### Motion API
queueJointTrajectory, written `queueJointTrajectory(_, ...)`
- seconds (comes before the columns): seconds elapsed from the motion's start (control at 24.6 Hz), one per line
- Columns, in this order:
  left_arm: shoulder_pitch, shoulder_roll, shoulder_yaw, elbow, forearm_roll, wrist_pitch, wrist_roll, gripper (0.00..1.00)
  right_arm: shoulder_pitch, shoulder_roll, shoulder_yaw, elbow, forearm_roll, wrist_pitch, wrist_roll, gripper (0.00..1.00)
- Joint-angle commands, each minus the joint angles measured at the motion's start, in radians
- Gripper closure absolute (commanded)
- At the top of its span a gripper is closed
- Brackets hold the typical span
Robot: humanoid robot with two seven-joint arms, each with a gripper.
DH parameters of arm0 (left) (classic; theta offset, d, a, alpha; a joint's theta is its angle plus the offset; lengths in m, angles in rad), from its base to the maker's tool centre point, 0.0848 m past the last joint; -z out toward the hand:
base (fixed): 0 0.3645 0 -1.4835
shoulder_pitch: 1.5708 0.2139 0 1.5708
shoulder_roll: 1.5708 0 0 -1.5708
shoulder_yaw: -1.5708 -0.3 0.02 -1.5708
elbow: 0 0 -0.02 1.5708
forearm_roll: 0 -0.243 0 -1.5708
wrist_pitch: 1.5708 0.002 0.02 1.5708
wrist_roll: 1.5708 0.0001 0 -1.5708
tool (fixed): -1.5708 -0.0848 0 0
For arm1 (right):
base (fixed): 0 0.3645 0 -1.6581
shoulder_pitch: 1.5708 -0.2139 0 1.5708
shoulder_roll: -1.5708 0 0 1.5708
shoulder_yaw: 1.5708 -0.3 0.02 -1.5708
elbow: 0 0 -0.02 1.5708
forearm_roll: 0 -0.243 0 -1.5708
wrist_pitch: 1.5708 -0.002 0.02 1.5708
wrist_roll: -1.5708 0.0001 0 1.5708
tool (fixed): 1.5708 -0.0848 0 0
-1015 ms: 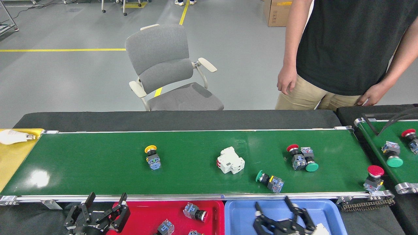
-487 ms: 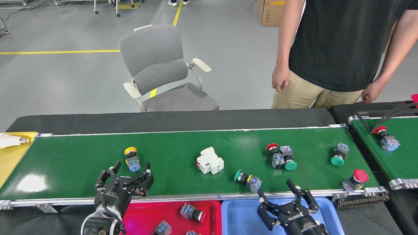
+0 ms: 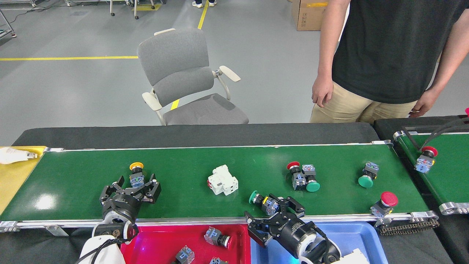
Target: Pick switch part from conveyor to tray
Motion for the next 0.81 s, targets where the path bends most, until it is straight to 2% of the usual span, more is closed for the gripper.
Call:
queueJointTrajectory(0.0,-0.018,0.006,0.005,0.012,-0.003,0.036,0.009,0.37,-0.017,-0.003,0.005,-0.01,0.001,0.004,0.001,0.8)
queueJointTrajectory(0.08,-0.018,0.006,0.009,0.012,0.008,0.041,0.012,0.63,-0.014,-0.005,0.005,-0.01,-0.001,0.001,0.001,0.88)
queueJointTrajectory(0.16,-0.012,0.004,0.019,0.009,0.009,0.041,0.021,0.76,-0.008,-0.006,0.006,-0.019,-0.004,-0.007,0.001,0.93)
queueJointTrajectory(0.28,0.013,-0.003,0.019,-0.01,0.016,0.024,0.055,0.87,0.012,-0.006,0.023,-0.065,-0.005,-0.013,0.0,0.95)
queueJointTrajectory(0.37,0.066,-0.003,0.009,-0.076,0.02,-0.02,0.064,0.9,0.049,-0.006,0.071,-0.122,-0.004,-0.041,-0.002,0.95)
queueJointTrajectory(0.41,0.109,-0.003,0.009,-0.151,0.02,-0.093,0.064,0.9,0.072,-0.006,0.101,-0.157,-0.005,-0.071,-0.002,0.91)
queueJointTrajectory(0.45,0.155,-0.002,0.009,-0.231,0.022,-0.186,0.064,0.89,0.093,-0.006,0.128,-0.183,-0.004,-0.097,0.0,0.74)
queueJointTrajectory(0.49,0.218,0.0,0.009,-0.326,0.022,-0.316,0.062,0.86,0.112,-0.006,0.152,-0.202,0.001,-0.102,0.0,0.22)
queueJointTrajectory(0.53,0.266,0.001,0.014,-0.393,0.022,-0.415,0.062,0.8,0.119,-0.006,0.164,-0.208,0.001,-0.104,0.001,0.0)
queueJointTrajectory(0.57,0.332,-0.002,0.022,-0.478,0.022,-0.55,0.061,0.7,0.121,-0.006,0.178,-0.208,0.001,-0.105,0.001,0.0)
queueJointTrajectory(0.61,0.391,-0.003,0.025,-0.547,0.023,-0.671,0.061,0.53,0.124,-0.006,0.181,-0.209,0.001,-0.107,0.001,0.0)
queueJointTrajectory(0.65,0.43,-0.008,0.025,-0.586,0.023,-0.74,0.061,0.33,0.127,-0.006,0.181,-0.212,0.001,-0.107,0.001,0.0)
queueJointTrajectory(0.69,0.458,-0.013,0.025,-0.61,0.022,-0.748,0.059,0.12,0.13,-0.006,0.181,-0.215,0.001,-0.108,0.001,0.0)
queueJointTrajectory(0.73,0.487,-0.019,0.022,-0.622,0.022,-0.737,0.061,0.0,0.133,-0.006,0.181,-0.228,-0.001,-0.108,0.0,0.0)
queueJointTrajectory(0.77,0.505,-0.031,0.02,-0.622,0.022,-0.729,0.061,0.0,0.141,-0.006,0.177,-0.241,-0.004,-0.105,-0.002,0.0)
